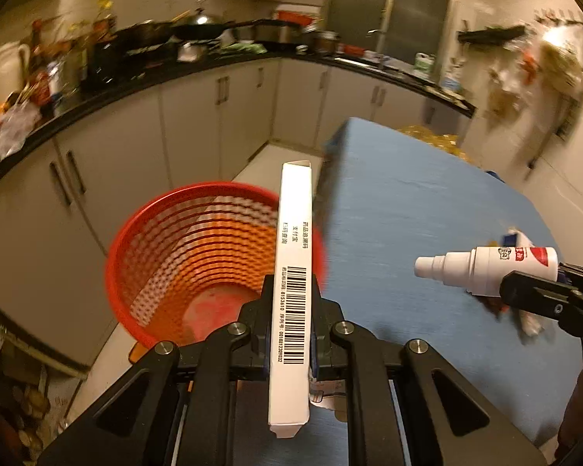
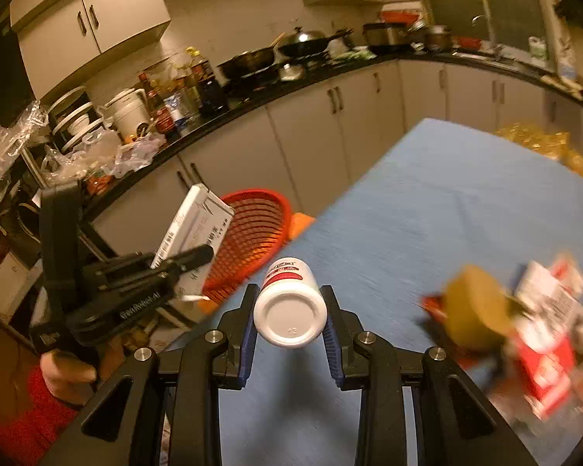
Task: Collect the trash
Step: 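Carry box and bottle over the red basket and open both tools to drop them, then move both open tools back over the table, then grasp the clear plastic cup with the right tool, then grasp and lift the torn red carton with the left tool while the right tool holds the cup, then carry the red carton with the left tool toward the basket while the right tool carries the cup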
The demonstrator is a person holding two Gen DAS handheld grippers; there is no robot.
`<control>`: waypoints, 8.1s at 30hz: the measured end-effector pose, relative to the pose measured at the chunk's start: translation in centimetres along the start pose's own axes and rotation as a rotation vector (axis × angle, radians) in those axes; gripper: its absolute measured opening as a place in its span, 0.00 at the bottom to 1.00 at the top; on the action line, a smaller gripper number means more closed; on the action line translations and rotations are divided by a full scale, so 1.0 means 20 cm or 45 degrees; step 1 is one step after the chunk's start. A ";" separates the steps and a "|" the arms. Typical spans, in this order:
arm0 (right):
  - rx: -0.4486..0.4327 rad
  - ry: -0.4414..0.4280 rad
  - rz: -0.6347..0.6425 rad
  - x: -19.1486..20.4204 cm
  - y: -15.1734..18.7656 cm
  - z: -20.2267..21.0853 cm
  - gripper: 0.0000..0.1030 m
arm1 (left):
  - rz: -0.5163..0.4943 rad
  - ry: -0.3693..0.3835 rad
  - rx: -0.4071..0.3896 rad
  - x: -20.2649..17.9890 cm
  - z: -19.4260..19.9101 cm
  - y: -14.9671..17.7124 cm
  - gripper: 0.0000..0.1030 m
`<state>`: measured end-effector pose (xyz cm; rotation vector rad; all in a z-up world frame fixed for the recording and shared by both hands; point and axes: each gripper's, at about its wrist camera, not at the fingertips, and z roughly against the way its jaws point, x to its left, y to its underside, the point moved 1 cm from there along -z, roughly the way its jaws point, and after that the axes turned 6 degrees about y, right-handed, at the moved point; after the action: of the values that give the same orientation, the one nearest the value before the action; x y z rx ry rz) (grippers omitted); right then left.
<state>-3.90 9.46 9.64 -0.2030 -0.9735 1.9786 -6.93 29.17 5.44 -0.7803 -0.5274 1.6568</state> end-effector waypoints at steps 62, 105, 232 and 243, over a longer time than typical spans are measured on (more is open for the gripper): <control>-0.200 0.454 -0.737 -1.05 0.63 0.51 0.54 | -0.418 0.302 0.117 -1.08 -0.15 0.30 0.73; -0.438 0.222 -0.554 -0.83 0.67 0.83 0.53 | 0.038 0.547 0.410 -1.09 -0.53 0.17 0.90; -0.276 0.235 -0.299 -0.47 0.64 0.52 0.54 | -0.405 0.315 -0.159 -0.84 0.04 0.35 0.13; -0.260 0.229 -0.271 -0.42 0.61 0.51 0.54 | -0.383 0.319 -0.171 -0.80 0.08 0.34 0.13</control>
<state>-11.79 -6.16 6.17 -0.3687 -1.0340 1.6381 -10.87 12.17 5.14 -0.9426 -0.5517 1.2368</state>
